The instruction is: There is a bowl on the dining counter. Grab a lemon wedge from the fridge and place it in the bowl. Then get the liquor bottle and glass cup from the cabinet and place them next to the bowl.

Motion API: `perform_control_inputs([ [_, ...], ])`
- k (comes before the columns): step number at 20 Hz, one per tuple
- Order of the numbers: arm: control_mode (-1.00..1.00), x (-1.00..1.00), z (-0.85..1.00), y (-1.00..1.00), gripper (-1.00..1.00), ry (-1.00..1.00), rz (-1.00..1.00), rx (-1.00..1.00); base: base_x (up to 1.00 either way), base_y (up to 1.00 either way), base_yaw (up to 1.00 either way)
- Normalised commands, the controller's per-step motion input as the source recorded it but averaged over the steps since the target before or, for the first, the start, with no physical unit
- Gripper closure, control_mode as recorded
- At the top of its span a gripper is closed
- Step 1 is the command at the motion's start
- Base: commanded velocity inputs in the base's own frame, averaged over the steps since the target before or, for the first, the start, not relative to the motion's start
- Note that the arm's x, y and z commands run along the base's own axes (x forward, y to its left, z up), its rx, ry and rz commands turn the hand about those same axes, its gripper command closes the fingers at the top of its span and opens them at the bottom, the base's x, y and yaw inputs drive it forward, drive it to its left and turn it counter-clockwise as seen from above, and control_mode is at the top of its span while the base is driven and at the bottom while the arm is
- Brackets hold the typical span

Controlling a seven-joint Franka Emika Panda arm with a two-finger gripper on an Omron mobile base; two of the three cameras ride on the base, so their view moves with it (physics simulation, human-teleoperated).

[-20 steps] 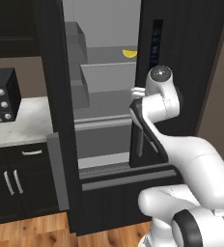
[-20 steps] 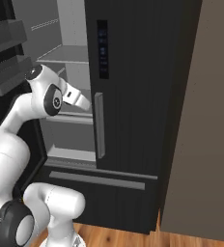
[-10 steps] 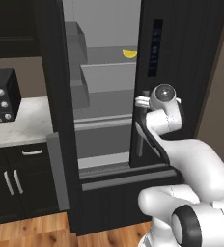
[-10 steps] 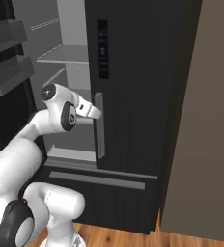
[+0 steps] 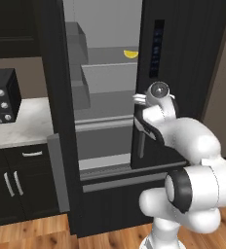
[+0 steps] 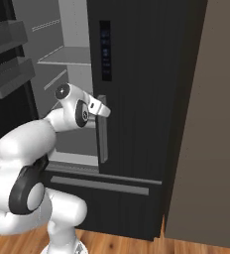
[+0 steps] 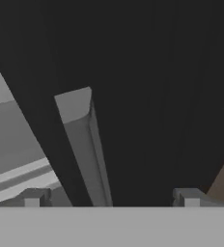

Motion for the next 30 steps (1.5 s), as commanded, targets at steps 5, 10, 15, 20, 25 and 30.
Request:
perform_control_inputs([
  [5,-1.0,0.68,-0.08,0.0,-1.0,0.02,0.0,0.0,0.0,0.0,0.0],
  [10,-1.0,0.63,-0.3,0.0,-1.0,0.0,0.0,0.0,0.0,0.0,0.0],
  [15,-1.0,0.6,-0.45,-0.01,-1.0,0.0,0.0,0.0,0.0,0.0,0.0],
  [20,-1.0,0.63,-0.41,-0.05,1.0,0.0,0.0,0.0,0.0,0.0,0.0],
  [25,-1.0,0.44,-0.29,-0.23,1.0,0.0,-0.01,0.0,0.0,0.0,0.0],
  [30,-1.0,-0.18,-0.02,-0.85,1.0,0.0,-0.06,0.0,0.0,0.0,0.0],
])
